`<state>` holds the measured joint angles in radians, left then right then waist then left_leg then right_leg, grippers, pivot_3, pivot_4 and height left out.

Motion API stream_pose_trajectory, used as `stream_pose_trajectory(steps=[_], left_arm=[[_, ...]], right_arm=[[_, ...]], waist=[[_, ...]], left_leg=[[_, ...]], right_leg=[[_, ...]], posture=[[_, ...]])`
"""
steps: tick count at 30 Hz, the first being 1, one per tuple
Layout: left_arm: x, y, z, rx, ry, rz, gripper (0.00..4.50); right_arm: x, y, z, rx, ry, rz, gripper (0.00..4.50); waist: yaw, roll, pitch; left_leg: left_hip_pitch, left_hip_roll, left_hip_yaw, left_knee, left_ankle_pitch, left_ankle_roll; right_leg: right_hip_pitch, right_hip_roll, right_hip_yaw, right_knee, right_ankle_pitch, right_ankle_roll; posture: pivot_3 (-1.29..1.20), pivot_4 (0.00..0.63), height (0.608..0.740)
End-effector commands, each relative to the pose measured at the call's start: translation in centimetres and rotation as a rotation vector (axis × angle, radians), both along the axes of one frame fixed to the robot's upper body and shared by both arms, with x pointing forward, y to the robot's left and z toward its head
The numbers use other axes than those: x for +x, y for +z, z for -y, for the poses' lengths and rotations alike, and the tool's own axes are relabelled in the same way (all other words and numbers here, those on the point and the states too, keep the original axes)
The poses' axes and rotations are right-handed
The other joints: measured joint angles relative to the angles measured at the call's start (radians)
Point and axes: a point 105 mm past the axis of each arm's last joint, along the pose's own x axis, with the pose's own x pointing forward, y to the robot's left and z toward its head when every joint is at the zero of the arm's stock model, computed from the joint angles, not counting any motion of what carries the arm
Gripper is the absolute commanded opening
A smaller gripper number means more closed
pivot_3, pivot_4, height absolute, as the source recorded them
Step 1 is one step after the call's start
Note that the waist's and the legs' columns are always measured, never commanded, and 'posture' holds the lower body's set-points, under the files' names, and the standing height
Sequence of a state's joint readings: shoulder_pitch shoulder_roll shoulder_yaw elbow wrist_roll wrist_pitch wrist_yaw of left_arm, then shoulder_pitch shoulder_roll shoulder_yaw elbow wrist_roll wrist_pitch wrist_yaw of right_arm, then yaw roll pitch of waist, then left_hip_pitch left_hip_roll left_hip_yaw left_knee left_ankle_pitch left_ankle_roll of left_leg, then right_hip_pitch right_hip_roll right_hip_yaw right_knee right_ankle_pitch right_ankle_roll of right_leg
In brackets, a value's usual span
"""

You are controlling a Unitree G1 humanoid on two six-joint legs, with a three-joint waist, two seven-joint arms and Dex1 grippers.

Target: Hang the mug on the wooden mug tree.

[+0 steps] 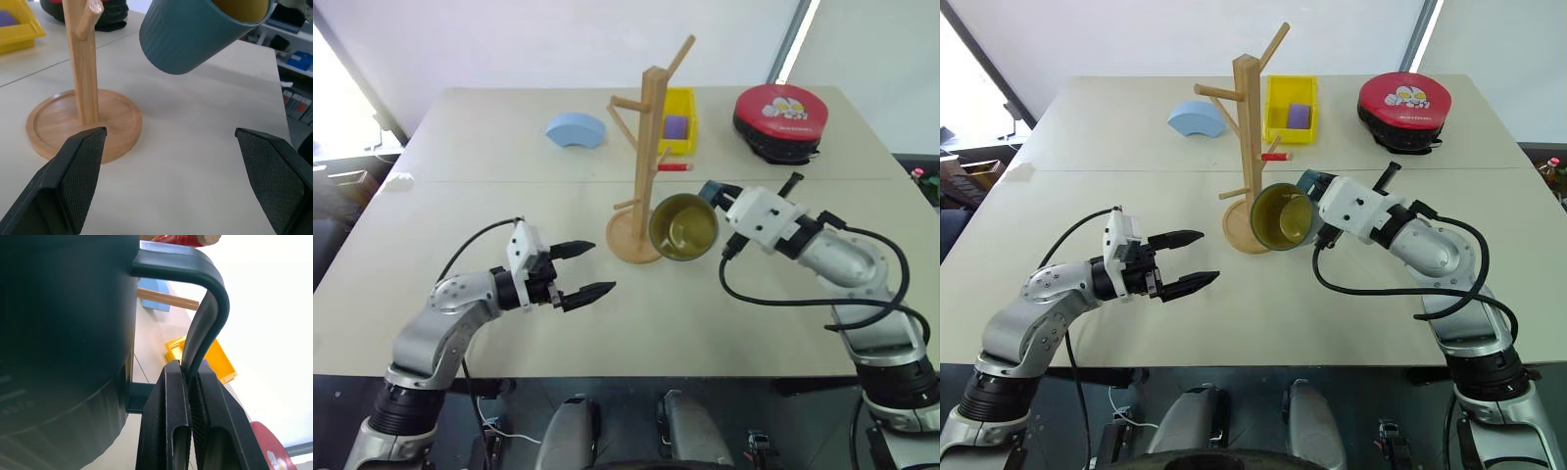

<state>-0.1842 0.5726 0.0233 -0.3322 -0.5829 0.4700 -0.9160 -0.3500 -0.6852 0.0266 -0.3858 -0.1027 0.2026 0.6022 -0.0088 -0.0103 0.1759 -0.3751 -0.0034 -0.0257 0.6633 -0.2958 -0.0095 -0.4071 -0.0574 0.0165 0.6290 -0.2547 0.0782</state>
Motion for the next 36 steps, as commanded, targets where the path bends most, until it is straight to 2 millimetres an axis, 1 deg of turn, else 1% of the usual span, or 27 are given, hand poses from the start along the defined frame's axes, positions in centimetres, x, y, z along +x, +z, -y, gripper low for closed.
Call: stream_pose_trajectory(steps=[1,6,12,21,28,32,36], left_arm=[[-0.3,2.4,-0.3,-0.035,-0.011,0.065,4.5],[-0.5,3.4,-0.8,-0.029,-0.017,0.077,4.5],[0.1,5.0,-1.7,-0.04,0.012,0.118,4.5],[0.0,5.5,-1.9,-0.047,0.022,0.131,4.5],[0.0,6.4,-2.0,-0.104,0.028,0.13,4.5],[0.0,6.5,-2.0,-0.106,0.03,0.13,4.5],[0.0,6.6,-1.9,-0.118,0.029,0.13,4.5]], right_arm=[[-0.3,2.4,-0.2,0.001,0.016,0.067,0.03],[0.0,3.9,-0.8,-0.017,0.042,0.076,0.03],[0.5,5.0,-1.8,-0.051,0.067,0.084,0.03],[1.5,4.8,-2.7,-0.105,0.074,0.067,0.03],[2.5,4.7,-3.4,-0.119,0.064,0.058,0.03],[2.9,4.2,-3.7,-0.151,0.06,0.039,0.03],[3.2,4.4,-3.9,-0.149,0.055,0.038,0.03]], waist=[[-0.002,0.0,0.0],[-0.004,0.0,0.0],[-0.003,0.0,0.0],[-0.003,0.0,0.0],[-0.005,0.0,0.0],[-0.004,0.0,0.0],[-0.004,0.0,0.0]], left_leg=[[0.0,0.0,0.0,0.0,0.0,0.0],[0.001,0.0,0.0,0.0,0.0,0.0],[0.001,0.0,0.0,0.0,0.0,0.0],[0.0,-0.001,0.0,0.0,0.0,0.0],[0.0,-0.001,0.0,0.0,0.0,0.0],[0.0,-0.001,0.0,0.0,0.0,0.0],[0.0,-0.001,0.0,0.0,0.0,0.0]], right_leg=[[0.0,0.0,0.0,0.0,0.0,0.0],[0.0,0.0,0.0,0.0,0.0,0.0],[0.0,0.0,-0.001,0.001,0.0,0.0],[0.0,-0.001,-0.001,0.0,0.0,0.0],[-0.001,-0.001,-0.001,0.001,0.0,0.001],[-0.001,-0.001,-0.001,0.001,0.0,0.001],[-0.001,-0.001,-0.001,0.001,0.0,0.001]], posture=[[0.0,0.15,0.735],[0.0,0.15,0.735],[0.0,0.15,0.735],[0.0,0.15,0.735],[0.0,0.15,0.735],[0.0,0.15,0.735],[0.0,0.15,0.735]])
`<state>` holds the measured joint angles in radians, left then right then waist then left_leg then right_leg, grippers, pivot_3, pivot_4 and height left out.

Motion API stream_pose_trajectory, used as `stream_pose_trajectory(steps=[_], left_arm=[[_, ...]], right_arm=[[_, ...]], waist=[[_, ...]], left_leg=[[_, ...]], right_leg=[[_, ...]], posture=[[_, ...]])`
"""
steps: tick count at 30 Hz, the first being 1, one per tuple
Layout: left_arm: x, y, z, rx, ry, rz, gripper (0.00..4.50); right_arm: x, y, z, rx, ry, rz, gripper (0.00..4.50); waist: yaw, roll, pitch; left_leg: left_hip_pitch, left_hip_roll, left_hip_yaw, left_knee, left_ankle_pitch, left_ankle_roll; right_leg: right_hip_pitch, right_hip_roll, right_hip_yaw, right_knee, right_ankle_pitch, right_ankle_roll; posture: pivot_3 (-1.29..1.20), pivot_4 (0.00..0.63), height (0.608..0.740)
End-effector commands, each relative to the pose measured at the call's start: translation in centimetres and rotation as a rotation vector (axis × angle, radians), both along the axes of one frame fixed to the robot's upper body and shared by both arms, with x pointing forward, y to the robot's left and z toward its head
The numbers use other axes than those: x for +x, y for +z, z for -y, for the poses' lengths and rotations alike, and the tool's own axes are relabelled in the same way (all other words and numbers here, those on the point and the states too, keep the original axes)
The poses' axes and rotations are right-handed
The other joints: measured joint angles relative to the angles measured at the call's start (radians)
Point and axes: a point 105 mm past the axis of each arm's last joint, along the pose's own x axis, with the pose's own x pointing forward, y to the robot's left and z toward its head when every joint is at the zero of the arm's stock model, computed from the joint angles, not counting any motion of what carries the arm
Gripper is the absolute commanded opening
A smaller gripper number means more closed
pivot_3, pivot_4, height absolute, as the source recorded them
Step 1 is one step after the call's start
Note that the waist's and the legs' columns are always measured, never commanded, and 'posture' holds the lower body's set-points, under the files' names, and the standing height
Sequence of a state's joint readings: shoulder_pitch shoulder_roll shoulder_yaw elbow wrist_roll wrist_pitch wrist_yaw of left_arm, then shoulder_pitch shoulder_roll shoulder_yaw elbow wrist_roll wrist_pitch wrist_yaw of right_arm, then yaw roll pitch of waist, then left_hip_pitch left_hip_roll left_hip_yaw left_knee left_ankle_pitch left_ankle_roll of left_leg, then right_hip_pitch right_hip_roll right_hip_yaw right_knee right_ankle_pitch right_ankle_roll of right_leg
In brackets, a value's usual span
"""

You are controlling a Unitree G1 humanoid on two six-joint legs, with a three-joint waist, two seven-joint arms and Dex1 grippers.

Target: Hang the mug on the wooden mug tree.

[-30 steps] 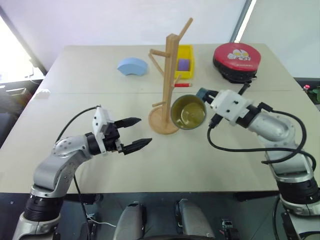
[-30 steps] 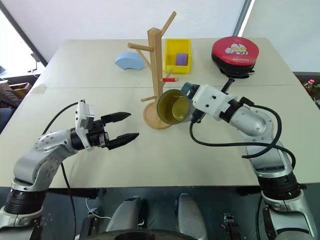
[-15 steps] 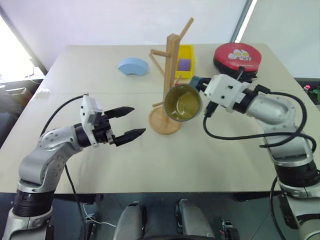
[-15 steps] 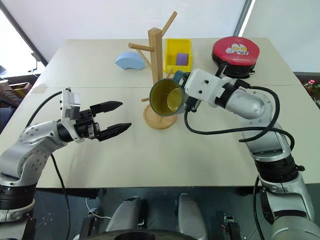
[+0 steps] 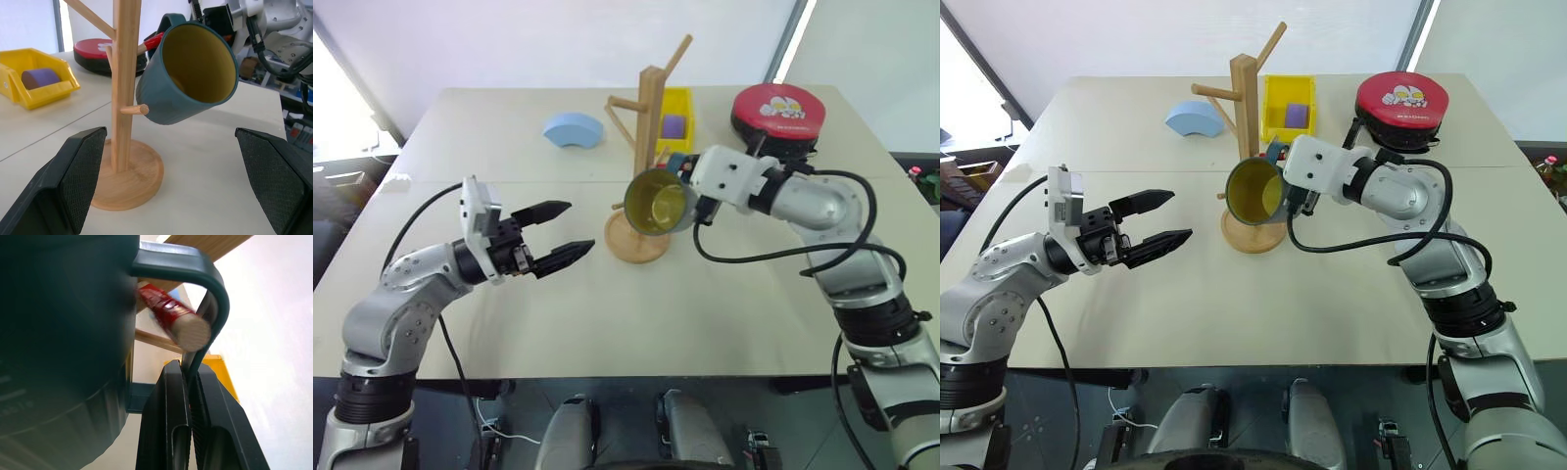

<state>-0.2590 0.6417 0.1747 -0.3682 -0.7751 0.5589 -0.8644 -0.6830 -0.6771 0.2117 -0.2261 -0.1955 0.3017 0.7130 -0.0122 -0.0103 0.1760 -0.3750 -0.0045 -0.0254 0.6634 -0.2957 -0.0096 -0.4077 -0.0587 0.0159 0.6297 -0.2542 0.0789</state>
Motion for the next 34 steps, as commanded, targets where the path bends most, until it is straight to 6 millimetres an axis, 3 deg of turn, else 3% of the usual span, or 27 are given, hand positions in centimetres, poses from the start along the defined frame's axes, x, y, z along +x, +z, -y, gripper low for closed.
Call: stream_pose_trajectory(steps=[1,4,7,12,15,18,21,26,30,34], left_arm=[[-0.5,1.4,0.4,-0.018,-0.015,0.062,4.5],[-0.5,1.5,0.4,-0.024,-0.016,0.065,4.5],[-0.5,1.5,0.5,-0.027,-0.015,0.065,4.5],[-0.3,1.1,0.3,-0.032,-0.001,0.043,4.5],[0.1,0.3,-0.2,-0.031,0.042,0.015,4.5],[2.8,-2.2,-3.0,-0.053,0.282,-0.051,4.5],[4.3,-4.9,-5.3,-0.032,0.467,-0.087,4.5],[4.6,-9.2,-9.3,0.006,0.728,-0.117,4.5],[3.9,-10.1,-9.9,0.009,0.764,-0.121,4.5],[3.5,-10.2,-9.9,-0.004,0.762,-0.125,4.5]], right_arm=[[-0.1,2.0,-0.4,0.02,0.008,0.061,0.32],[-0.1,2.3,-0.4,0.02,0.003,0.081,1.38],[-0.2,2.9,0.1,0.011,-0.01,0.11,2.86],[-1.3,4.0,2.5,0.06,-0.035,0.119,2.86],[-2.0,3.6,4.6,0.14,-0.064,0.076,2.86],[-2.6,-0.3,9.1,0.471,-0.163,-0.108,2.86],[-3.1,-4.1,10.9,0.67,-0.234,-0.202,2.86],[-3.6,-8.5,10.6,0.844,-0.295,-0.251,2.86],[-3.8,-10.5,9.9,0.845,-0.299,-0.293,2.86],[-3.8,-11.2,9.7,0.852,-0.295,-0.304,2.86]], waist=[[0.0,0.0,0.0],[0.0,0.0,0.0],[-0.001,0.0,0.0],[0.004,0.0,0.0],[0.002,0.0,0.0],[0.008,-0.003,-0.002],[0.002,-0.003,-0.002],[-0.007,-0.002,-0.002],[0.002,-0.002,-0.002],[0.004,-0.002,-0.002]], left_leg=[[0.0,0.0,0.0,0.0,0.0,0.0],[0.0,0.0,0.0,0.0,0.0,0.0],[0.0,0.0,0.0,0.0,0.0,0.0],[0.0,0.0,0.0,0.0,0.0,0.0],[-0.001,-0.001,0.0,0.0,0.0,0.0],[0.0,-0.001,-0.001,-0.001,0.0,0.0],[0.001,-0.001,-0.001,-0.001,0.0,0.0],[0.002,0.001,0.001,-0.001,0.0,0.0],[0.002,0.001,0.0,-0.001,0.0,0.0],[0.001,0.0,0.0,0.0,0.0,0.0]], right_leg=[[0.0,0.0,0.0,0.0,0.0,0.0],[0.0,0.0,0.0,0.0,0.0,0.0],[0.0,0.0,0.0,0.0,0.0,0.0],[0.0,0.0,0.0,0.0,0.0,0.0],[0.0,-0.001,0.0,-0.001,0.001,0.002],[0.002,-0.002,-0.001,-0.001,0.001,0.002],[0.002,-0.002,-0.001,-0.001,0.001,0.002],[0.0,0.0,0.0,0.002,0.001,0.003],[0.0,0.0,0.0,0.002,0.002,0.003],[0.001,-0.003,0.0,0.001,0.0,0.0]], posture=[[0.0,0.15,0.735],[0.0,0.15,0.735],[0.0,0.15,0.735],[0.0,0.15,0.735],[0.0,0.15,0.735],[0.0,0.15,0.735],[0.0,0.15,0.735],[0.0,0.15,0.735],[0.0,0.15,0.735],[0.0,0.15,0.735]])
